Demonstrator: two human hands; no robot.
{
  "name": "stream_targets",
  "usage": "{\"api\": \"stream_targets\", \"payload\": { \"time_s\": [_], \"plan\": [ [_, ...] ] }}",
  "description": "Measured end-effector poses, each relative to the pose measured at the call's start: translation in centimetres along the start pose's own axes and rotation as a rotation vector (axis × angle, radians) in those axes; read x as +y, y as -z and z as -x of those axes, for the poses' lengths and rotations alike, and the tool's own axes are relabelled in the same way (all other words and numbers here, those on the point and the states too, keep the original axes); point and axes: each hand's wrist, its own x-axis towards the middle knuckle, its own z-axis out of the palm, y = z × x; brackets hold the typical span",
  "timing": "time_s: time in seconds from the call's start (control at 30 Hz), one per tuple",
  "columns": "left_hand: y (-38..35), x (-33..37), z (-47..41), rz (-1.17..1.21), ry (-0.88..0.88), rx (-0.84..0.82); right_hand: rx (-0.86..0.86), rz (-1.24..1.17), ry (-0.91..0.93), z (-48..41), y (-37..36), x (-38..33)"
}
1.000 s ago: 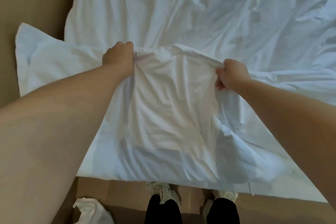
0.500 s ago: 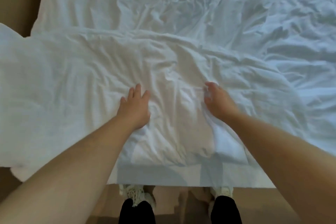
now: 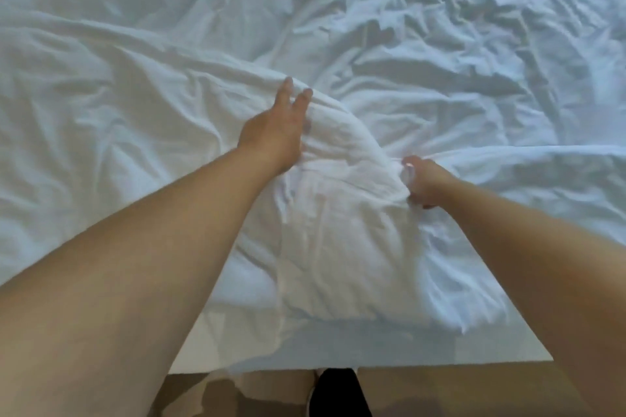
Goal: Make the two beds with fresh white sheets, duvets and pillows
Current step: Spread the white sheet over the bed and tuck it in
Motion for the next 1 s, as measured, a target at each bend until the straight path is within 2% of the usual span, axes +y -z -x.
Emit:
{"api": "stream_targets", "payload": {
  "time_s": [0.07,0.17,0.23,0.33,0.37,0.43,0.53,0.63,0.7,0.8,0.87,0.97,1.0],
  "plan": [
    [-1.2,2.9,-2.8,0.002,0.091,-0.058,-0.020,0.199,0.114,-1.5,-0.8,3.2],
    [-3.1,4.2,-3.8,-0.188,0.177,-0.154,0.174,0.177,0.223,-3.2,-0.7,6.4],
    [-3.4,4.3,-3.1,-0.238,0.195,-0.057,0.359,0.047,0.147,-4.1,2.1,8.5],
    [-1.3,5.8,-3.7,-0.002,0.261,0.242,0.607,-0.180,-0.030,-5.7,9.3,11.9],
    [-0.6,6.6,-4.4,0.089,0.260,0.266,0.627,-0.243,-0.034,-6.0,11.2,12.7],
    [-0.5,8.0,-4.8,0.213,0.226,0.112,0.527,-0.275,0.073,-5.9,11.9,13.2],
    [-4.4,9.9,-1.0,0.068,0.162,-0.232,0.232,-0.104,0.245,-3.0,6.1,13.3],
    [-8.8,12.2,5.5,-0.118,0.053,-0.477,-0.074,0.130,0.203,2.6,-1.5,14.1],
    [-10.5,12.8,8.2,-0.195,-0.002,-0.525,-0.224,0.301,0.189,5.2,-4.5,14.2],
    [-12.1,12.4,9.7,-0.393,-0.061,-0.515,-0.217,0.486,0.172,5.7,-6.8,13.9],
    [-12.7,11.8,9.4,-0.501,-0.049,-0.450,-0.135,0.530,0.160,4.9,-8.3,13.6],
    [-14.0,11.4,8.4,-0.501,-0.034,-0.429,0.092,0.533,0.261,3.0,-9.9,13.8],
    [-15.0,11.1,8.0,-0.500,-0.044,-0.381,0.096,0.545,0.293,2.3,-10.0,14.3]
  ]
}}
